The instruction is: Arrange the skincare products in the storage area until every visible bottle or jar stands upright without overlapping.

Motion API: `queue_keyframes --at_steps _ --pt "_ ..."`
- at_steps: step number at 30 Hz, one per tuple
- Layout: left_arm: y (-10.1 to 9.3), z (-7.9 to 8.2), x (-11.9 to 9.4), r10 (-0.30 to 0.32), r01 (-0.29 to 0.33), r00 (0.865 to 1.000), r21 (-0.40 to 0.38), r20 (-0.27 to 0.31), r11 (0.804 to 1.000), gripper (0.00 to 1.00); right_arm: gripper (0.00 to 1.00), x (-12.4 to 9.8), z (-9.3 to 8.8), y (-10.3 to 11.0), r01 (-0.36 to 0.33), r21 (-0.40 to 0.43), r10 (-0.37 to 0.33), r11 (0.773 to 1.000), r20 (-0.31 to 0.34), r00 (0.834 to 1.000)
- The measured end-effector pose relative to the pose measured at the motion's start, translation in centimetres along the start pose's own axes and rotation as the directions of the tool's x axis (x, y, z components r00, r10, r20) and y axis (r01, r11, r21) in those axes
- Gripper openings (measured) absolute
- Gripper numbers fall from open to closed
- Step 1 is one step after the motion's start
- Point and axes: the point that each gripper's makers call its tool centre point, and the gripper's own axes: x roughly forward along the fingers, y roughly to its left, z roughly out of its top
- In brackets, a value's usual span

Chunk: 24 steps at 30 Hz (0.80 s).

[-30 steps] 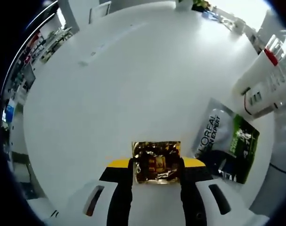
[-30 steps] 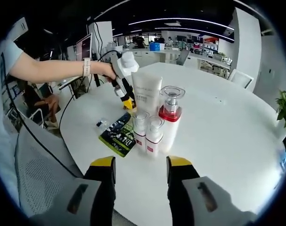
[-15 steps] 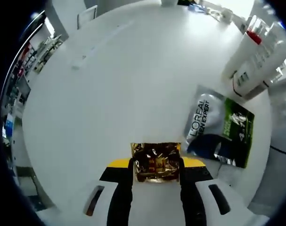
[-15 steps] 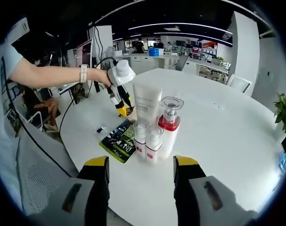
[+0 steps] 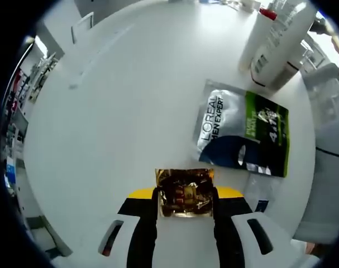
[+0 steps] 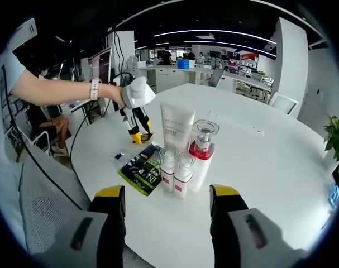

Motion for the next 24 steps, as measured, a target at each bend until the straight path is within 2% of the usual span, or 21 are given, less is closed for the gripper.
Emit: queue_keyframes --at_steps 6,14,20,24 --pt "-0.6 -0.2 0.3 -0.017 0.018 1.0 0.05 -0.01 0.999 0.36 0.72 -0.1 0.1 -0.3 0.022 -0.008 -0.022 1.0 0.004 1.0" --pt "-1.2 -0.6 0.5 -0.061 0.062 0.998 0.132 -0.014 0.989 0.36 0.72 -0.2 0.2 -0.3 0.023 -0.003 -0.023 1.0 0.01 1.0" --pt "-1.4 -0.5 0.7 -0.073 0.075 0.997 0.211 -0.022 0.975 0.36 0.72 -0.1 0.1 -0.3 0.025 -0.006 -0.025 1.0 0.007 1.0" --pt "-1.2 -0.3 0.9 -0.07 0.073 0.997 0.229 -0.022 0.971 0.36 0.72 0.0 0.1 -0.3 0.022 -0.005 -0.022 1.0 0.004 1.0"
